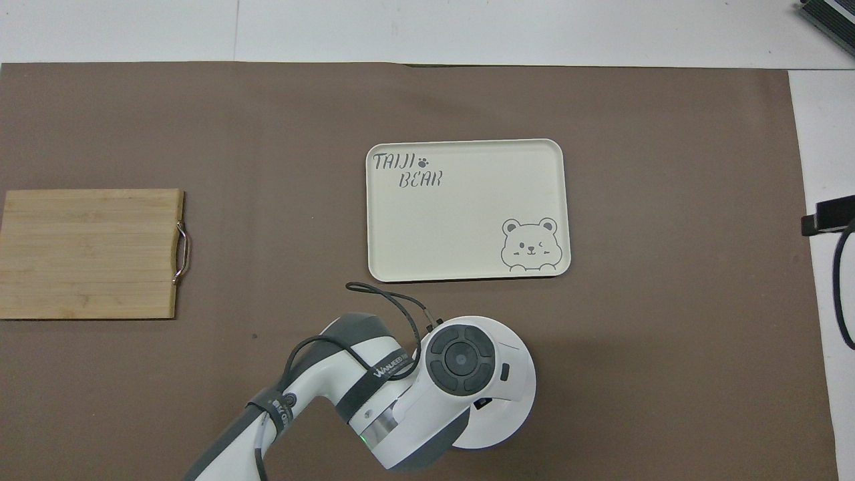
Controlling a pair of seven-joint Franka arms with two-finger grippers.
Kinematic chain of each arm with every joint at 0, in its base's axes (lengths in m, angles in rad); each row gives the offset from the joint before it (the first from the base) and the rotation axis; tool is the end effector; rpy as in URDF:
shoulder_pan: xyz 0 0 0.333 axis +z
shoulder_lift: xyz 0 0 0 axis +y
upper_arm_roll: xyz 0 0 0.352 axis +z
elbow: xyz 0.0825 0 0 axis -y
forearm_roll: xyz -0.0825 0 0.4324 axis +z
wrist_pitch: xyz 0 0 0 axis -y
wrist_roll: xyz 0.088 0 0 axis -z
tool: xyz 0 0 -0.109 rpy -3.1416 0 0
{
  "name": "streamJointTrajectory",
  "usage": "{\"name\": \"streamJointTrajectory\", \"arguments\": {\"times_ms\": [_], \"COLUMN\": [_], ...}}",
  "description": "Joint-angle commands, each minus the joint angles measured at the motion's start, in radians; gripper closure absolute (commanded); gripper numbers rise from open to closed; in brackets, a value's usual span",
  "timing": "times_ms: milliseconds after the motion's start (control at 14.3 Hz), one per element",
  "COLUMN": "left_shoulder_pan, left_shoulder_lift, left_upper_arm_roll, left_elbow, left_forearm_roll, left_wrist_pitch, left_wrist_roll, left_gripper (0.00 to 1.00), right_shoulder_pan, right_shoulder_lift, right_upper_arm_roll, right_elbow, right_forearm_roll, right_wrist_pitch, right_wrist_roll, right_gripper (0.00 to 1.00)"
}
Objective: Place orange and plate with both arms
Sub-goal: 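Carry the orange with the left gripper over the white plate, then open the left gripper to drop the orange onto the plate, then withdraw the left gripper toward the board while the right gripper reaches in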
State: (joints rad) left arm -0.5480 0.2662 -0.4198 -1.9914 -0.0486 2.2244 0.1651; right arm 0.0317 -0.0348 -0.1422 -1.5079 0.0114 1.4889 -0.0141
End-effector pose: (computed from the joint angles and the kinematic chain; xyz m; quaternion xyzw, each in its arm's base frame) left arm 0.3713 -0.5252 0.3431 0.8527 -0.5172 -0.0338 0.0648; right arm 0.5787 -0.0647 0.7041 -0.9988 0.0476 -0.0082 0.0076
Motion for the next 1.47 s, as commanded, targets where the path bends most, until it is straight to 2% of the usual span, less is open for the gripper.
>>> {"name": "streamJointTrajectory", "arguments": {"times_ms": [0,210,351,631,841,1192,1402], "left_shoulder_pan": [-0.039,-0.03,-0.004,0.147,0.311,0.5,0.618], "left_shoulder_lift": [0.018,0.005,-0.027,-0.076,-0.103,-0.183,-0.188], "left_upper_arm_roll": [0.021,0.019,0.022,0.022,0.019,0.026,0.026], "left_elbow": [-0.009,-0.004,0.015,0.08,0.095,0.141,0.189], "left_forearm_roll": [0.035,0.059,0.058,0.058,0.055,0.053,0.055], "left_wrist_pitch": [0.034,0.017,-0.075,-0.248,-0.253,-0.264,-0.276], "left_wrist_roll": [-0.01,-0.01,-0.009,-0.004,-0.003,0.007,0.01], "left_gripper": [0.01,0.0,0.0,0.0,0.0,0.0,0.0], "right_shoulder_pan": [-0.003,-0.003,-0.002,-0.003,-0.003,-0.003,-0.003], "right_shoulder_lift": [-0.022,-0.022,-0.022,-0.022,-0.022,-0.022,-0.022], "right_upper_arm_roll": [0.006,0.006,0.006,0.006,0.006,0.006,0.006], "right_elbow": [-0.02,-0.02,-0.02,-0.02,-0.02,-0.02,-0.02], "right_forearm_roll": [-0.007,-0.007,-0.007,-0.007,-0.007,-0.007,-0.007], "right_wrist_pitch": [-0.006,-0.006,-0.006,-0.007,-0.007,-0.006,-0.006], "right_wrist_roll": [0.019,0.017,0.017,0.017,0.017,0.017,0.017], "right_gripper": [0.0,0.0,0.0,0.0,0.0,0.0,0.0]}}
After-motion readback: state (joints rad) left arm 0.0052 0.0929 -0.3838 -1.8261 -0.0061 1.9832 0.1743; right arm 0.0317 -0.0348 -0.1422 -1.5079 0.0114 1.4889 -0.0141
